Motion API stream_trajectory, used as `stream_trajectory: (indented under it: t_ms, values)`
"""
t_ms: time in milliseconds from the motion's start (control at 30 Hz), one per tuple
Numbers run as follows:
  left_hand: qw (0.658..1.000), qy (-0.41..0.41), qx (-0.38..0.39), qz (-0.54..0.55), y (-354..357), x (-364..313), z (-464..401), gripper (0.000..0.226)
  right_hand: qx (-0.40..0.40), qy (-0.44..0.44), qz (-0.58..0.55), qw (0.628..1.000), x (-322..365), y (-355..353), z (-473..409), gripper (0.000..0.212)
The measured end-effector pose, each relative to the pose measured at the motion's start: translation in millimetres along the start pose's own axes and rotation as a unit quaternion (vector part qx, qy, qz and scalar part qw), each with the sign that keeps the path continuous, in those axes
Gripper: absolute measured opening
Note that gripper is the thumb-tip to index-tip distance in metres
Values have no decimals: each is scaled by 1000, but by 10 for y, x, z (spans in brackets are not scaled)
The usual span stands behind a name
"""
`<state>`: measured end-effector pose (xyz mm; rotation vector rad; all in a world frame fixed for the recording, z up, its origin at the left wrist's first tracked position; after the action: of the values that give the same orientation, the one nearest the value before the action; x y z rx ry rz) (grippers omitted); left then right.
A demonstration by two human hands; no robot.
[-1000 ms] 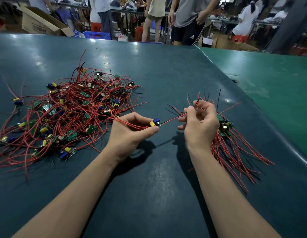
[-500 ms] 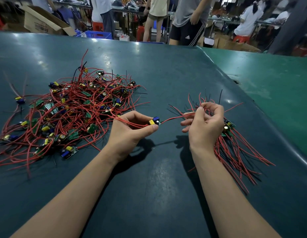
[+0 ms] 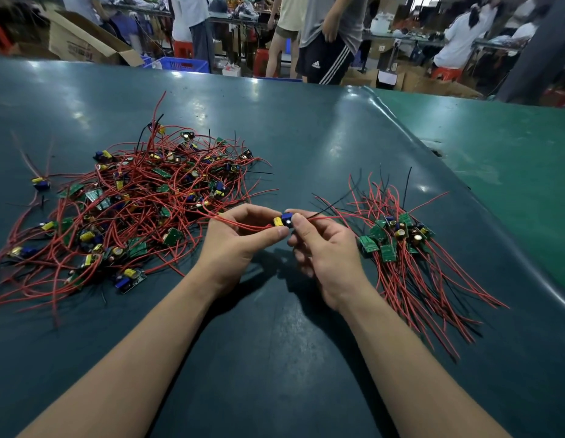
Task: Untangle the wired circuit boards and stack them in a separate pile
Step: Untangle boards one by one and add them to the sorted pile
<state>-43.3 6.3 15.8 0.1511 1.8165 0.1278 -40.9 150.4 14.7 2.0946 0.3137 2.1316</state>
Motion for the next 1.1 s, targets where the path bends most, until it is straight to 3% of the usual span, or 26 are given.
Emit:
stream_trajectory:
  t_ms: [233, 433, 533, 767, 867, 967, 1100]
  values:
    - [999, 4, -31, 13, -19, 20, 7, 19, -39, -37, -1, 999, 51, -11, -51, 19]
    - [999, 6, -34, 20, -41, 25, -3, 19, -181, -57, -92, 978, 170, -237, -158, 21]
    - [999, 14, -29, 27, -21, 10, 3, 19, -210, -75, -104, 969, 166, -261, -175, 23]
    - [989, 62, -119, 53, -17, -47, 48, 17, -231, -110, -131, 958, 159, -262, -204, 27]
    - [982, 102, -157, -19, -15, -55, 59, 18, -252, -114, -123, 953, 140, -254, -206, 26]
    - [960, 191, -173, -110, 66, -63, 109, 18, -290, -110, -105, 945, 132, -281, -211, 26]
    - [917, 270, -255, -147, 39, -67, 93, 17, -265, -130, 58, 954, 73, -218, -181, 15]
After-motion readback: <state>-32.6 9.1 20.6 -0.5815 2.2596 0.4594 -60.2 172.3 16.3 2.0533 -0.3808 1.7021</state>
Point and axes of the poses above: each hand's wrist, its own z-axis away from the middle knuckle, its own y-axis out of the palm, x = y × z, the point moved 1 cm from there along -z, towards the middle knuckle, and after that the axes turned 2 degrees about y, right-handed, at the moved point
